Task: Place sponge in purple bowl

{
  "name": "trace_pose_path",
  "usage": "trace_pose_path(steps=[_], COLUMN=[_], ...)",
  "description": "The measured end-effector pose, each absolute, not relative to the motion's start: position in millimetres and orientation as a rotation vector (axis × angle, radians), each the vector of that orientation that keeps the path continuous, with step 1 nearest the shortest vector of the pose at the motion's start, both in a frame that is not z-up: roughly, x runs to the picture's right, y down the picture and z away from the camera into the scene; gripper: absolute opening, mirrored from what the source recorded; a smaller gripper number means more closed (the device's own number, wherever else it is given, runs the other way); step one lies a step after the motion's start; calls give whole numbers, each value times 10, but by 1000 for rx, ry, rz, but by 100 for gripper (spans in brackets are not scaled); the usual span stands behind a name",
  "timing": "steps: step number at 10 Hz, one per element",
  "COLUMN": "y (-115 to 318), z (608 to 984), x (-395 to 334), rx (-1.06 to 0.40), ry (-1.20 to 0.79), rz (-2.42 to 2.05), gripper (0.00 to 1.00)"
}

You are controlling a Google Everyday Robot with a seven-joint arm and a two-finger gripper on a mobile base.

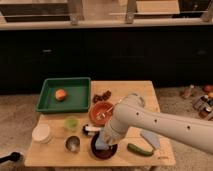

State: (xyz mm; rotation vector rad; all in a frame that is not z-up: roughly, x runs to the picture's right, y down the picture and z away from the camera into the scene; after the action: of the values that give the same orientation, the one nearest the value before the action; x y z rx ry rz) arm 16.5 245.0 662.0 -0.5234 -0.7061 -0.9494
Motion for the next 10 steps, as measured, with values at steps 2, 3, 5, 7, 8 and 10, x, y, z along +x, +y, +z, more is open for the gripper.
trace_pose_path(steps=[2, 3, 5, 7, 8, 10], y=[2442, 2453, 2469, 2490, 2495, 2507], z=[6643, 6639, 6643, 6652, 6652, 6672], x=[167, 180, 143, 129, 125, 117], rx=[-535, -543, -541, -543, -545, -552], ry=[-756, -789, -822, -834, -836, -845], rz=[-936, -963, -1036, -1081, -1092, -1115], gripper=[0, 0, 0, 0, 0, 2])
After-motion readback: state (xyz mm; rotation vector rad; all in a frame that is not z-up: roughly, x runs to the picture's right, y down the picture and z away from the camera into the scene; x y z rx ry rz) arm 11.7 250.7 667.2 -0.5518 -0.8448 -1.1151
